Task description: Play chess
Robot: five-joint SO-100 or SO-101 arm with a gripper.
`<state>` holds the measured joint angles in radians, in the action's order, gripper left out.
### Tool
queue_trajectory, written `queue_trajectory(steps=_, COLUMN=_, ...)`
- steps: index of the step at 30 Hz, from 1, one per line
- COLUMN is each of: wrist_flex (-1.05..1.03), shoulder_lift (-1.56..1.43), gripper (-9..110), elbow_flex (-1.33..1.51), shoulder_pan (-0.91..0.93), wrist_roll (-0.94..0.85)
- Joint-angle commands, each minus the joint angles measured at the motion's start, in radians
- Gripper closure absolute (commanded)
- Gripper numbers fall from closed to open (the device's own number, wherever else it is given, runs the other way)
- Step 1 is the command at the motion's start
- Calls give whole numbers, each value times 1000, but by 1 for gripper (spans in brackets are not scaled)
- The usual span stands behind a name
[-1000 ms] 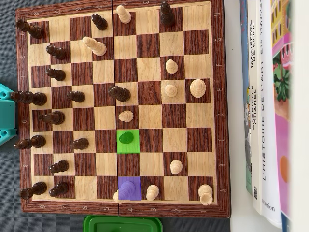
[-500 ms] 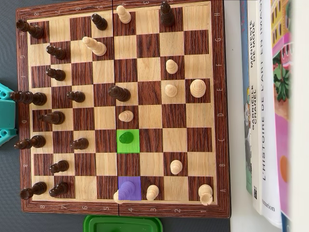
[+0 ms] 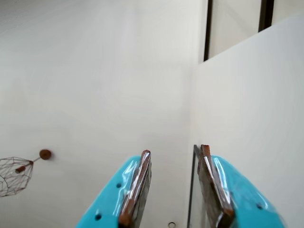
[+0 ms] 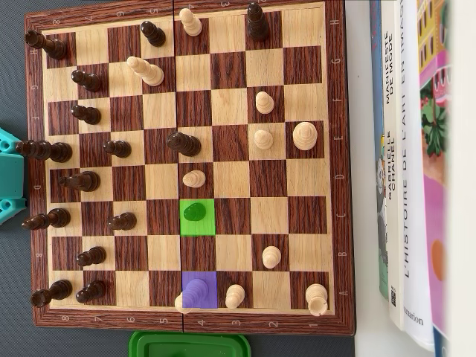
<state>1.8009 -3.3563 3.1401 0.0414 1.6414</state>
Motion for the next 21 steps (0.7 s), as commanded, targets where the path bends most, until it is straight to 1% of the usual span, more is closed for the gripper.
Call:
queue_trajectory(steps=1, wrist_flex=3, shoulder_lift=12, gripper=86, elbow_flex=20, shoulder_pan=2, wrist_roll=-6)
queue_trajectory(steps=21, wrist_flex=3, shoulder_lift=12, gripper=86, elbow_flex=20, shoulder_pan=2, wrist_roll=-6)
